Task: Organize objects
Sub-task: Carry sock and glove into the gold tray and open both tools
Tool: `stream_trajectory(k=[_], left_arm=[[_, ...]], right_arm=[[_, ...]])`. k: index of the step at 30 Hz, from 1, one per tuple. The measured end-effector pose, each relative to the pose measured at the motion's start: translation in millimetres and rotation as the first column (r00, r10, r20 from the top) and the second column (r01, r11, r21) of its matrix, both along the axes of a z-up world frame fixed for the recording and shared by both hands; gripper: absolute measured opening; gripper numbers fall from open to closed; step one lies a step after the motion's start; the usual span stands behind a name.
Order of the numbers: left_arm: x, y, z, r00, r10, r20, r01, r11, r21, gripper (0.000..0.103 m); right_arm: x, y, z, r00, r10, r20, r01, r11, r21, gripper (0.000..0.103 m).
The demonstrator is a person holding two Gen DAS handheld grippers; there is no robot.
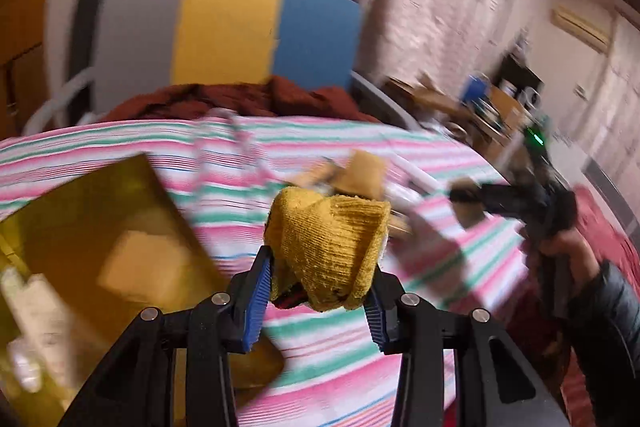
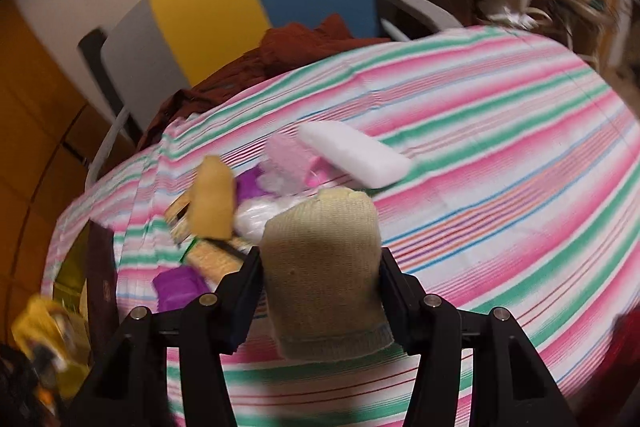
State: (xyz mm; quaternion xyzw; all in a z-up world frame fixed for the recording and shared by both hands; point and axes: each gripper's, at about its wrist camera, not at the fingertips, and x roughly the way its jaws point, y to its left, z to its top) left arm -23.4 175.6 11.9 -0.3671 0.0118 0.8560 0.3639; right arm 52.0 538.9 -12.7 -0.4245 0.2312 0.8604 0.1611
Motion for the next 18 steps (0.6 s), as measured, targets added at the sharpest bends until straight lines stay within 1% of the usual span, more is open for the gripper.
stream_trajectory(k=[2,4,5,8,10,13,16,18], left_arm=[[-14,-27,4,0.997,0.079,-0.002,-0.079,0.997,0.003,0.042],[-26,-50,5,0.989,0.150,-0.001,-0.150,0.989,0.010,0.042],[-33,-64,6,0.981,0.195,-0.003,-0.195,0.981,0.007,0.042],[-50,-95,6,0.960,0.281,-0.009,-0.281,0.960,-0.004,0.043],[-59,-110,5,0.948,0.317,-0.013,-0.318,0.948,-0.024,0.043],[-71,-130,4,0.931,0.365,-0.029,-0.366,0.930,-0.046,0.043],[-83,-148,3,0.914,0.402,-0.047,-0.404,0.912,-0.064,0.047],[-89,-157,4,0.902,0.428,-0.054,-0.431,0.900,-0.065,0.050]], right_arm=[[-11,-23,9,0.998,0.062,0.003,-0.062,0.998,0.023,0.056],[-19,-44,20,0.993,0.119,-0.010,-0.119,0.992,0.034,0.056],[-26,-62,28,0.986,0.163,-0.022,-0.162,0.986,0.046,0.056],[-40,-106,40,0.966,0.256,-0.047,-0.253,0.966,0.049,0.056],[-50,-139,45,0.948,0.314,-0.056,-0.312,0.949,0.044,0.056],[-62,-192,47,0.909,0.408,-0.081,-0.408,0.913,0.018,0.056],[-75,-243,43,0.867,0.490,-0.090,-0.493,0.870,-0.004,0.057],[-83,-274,36,0.848,0.521,-0.092,-0.525,0.851,-0.023,0.057]])
